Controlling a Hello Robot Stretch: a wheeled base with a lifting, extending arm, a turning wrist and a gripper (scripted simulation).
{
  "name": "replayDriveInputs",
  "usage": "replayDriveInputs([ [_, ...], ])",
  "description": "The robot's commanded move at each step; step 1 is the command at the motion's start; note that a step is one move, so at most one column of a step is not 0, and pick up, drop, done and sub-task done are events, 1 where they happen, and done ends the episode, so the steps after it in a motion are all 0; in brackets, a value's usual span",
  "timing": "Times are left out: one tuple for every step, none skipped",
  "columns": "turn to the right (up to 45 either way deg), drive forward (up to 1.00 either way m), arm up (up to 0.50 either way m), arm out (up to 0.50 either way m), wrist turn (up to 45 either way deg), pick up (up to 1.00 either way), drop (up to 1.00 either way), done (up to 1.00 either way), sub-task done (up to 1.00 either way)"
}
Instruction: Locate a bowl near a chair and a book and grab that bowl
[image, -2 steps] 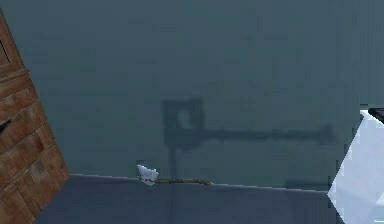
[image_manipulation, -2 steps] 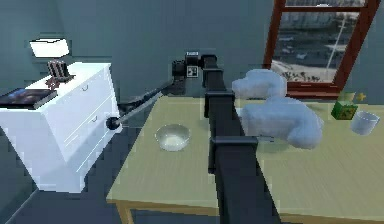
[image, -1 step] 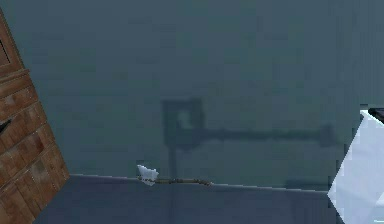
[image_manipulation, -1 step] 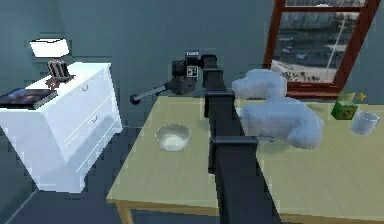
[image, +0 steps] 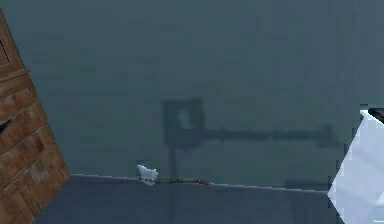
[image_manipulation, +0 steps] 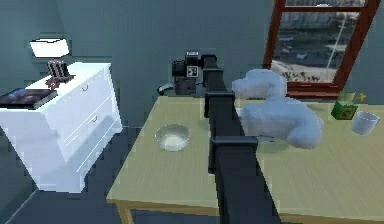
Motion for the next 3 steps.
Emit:
replayDriveInputs([
  [0.0, 0.0, -0.3, 0.0, 0.0, 0.0, 0.0, 0.0, 0.0],
  [0.0, 0.0, 0.0, 0.0, 0.0, 1.0, 0.0, 0.0, 0.0],
  [0.0, 0.0, 0.1, 0.0, 0.0, 0.0, 0.0, 0.0, 0.0],
])
